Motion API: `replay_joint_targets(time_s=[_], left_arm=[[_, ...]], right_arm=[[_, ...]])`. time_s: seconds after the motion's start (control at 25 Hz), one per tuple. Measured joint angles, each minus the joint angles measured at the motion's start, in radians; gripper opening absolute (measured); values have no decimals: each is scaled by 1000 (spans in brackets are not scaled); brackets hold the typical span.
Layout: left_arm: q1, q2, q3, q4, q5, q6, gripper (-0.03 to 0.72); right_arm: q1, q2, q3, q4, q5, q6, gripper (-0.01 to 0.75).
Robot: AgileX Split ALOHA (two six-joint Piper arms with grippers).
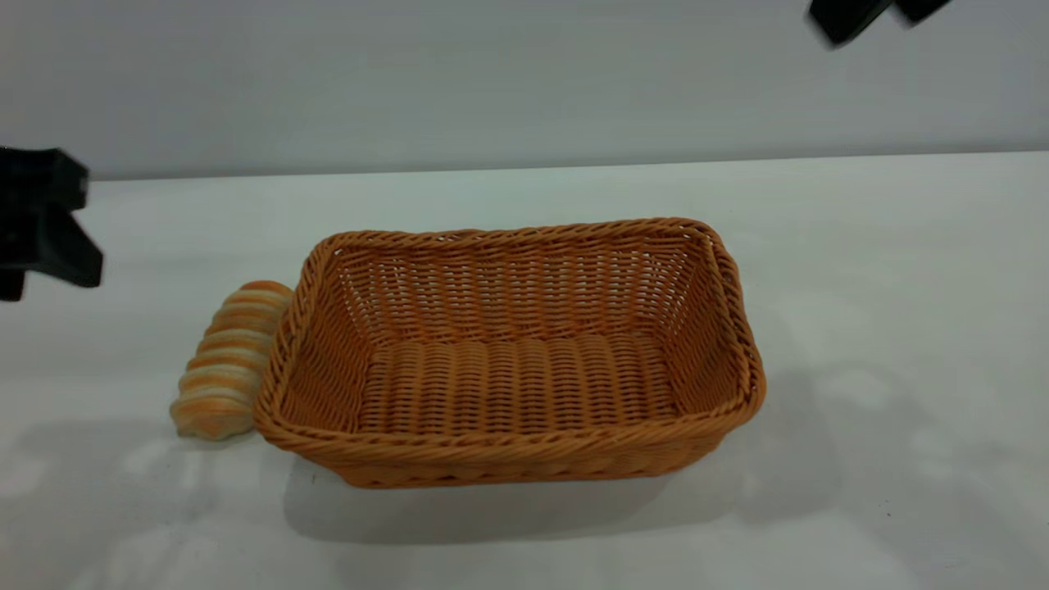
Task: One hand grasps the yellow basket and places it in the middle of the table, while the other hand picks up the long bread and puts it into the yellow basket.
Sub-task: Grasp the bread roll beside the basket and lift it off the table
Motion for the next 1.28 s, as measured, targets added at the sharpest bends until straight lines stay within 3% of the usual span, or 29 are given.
replay_joint_targets(time_s=[0.6, 1.08, 1.28], left_arm=[[0, 388, -226, 0, -1, 2, 511], [-4, 584, -358, 1, -39, 3, 511], [-46, 659, -429, 1, -43, 2, 511]], right_arm=[[0, -337, 1, -18, 135, -3, 535], [0, -402, 39, -18, 211, -4, 535], [0, -402, 39, -19, 211, -4, 535]])
